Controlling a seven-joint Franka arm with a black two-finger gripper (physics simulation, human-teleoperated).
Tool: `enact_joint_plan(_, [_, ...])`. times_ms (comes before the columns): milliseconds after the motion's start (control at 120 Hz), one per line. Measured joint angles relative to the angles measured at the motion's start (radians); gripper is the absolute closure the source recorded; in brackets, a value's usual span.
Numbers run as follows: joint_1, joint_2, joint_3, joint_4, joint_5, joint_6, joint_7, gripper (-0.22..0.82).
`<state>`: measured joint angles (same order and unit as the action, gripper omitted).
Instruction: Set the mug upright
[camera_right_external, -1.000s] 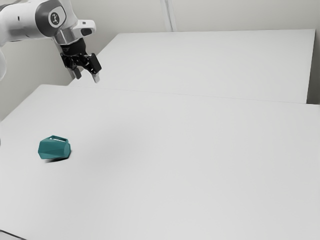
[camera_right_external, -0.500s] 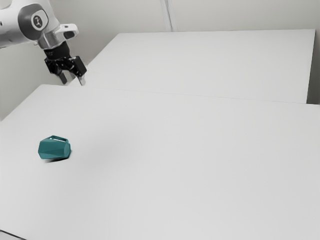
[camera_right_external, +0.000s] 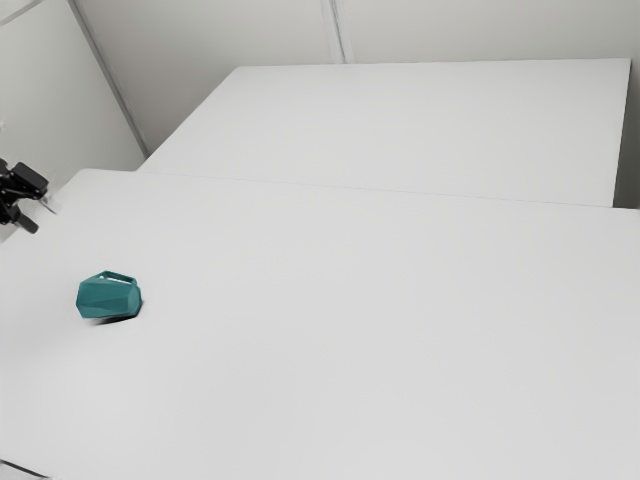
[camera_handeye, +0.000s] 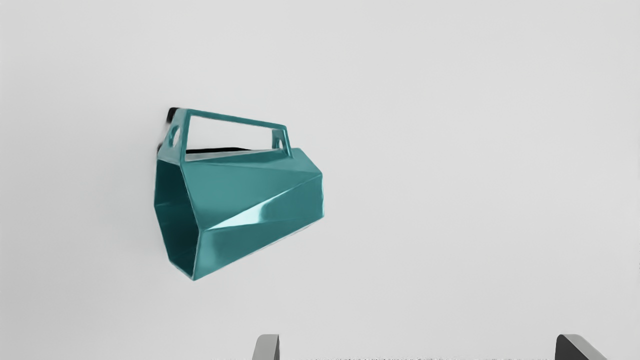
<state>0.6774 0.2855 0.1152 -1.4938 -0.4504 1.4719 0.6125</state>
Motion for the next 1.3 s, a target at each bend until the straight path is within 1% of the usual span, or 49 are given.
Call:
enact_joint_plan(100, [0.047,0.067,0.000,-0.002,-0.029,-0.013,0.073,0.00])
enact_joint_plan(275, [0.084,0.170,0.000,-0.004,-0.072,-0.017,0.183,0.00])
enact_joint_plan(650, [0.110,0.284,0.000,-0.013,-0.190,0.038,0.329,0.00])
enact_joint_plan(767, [0.112,0.295,0.000,-0.054,-0.237,0.040,0.357,0.00])
enact_joint_plan(925, [0.107,0.279,0.000,-0.118,-0.297,0.040,0.388,0.00])
enact_joint_plan(1092, [0.104,0.274,-0.001,-0.148,-0.335,0.036,0.413,0.00])
enact_joint_plan(1133, [0.103,0.274,-0.002,-0.150,-0.340,0.033,0.418,0.06])
enact_joint_plan(1242, [0.103,0.272,-0.003,-0.146,-0.347,0.029,0.433,0.35])
enact_joint_plan(1300, [0.103,0.272,-0.005,-0.143,-0.349,0.027,0.440,0.48])
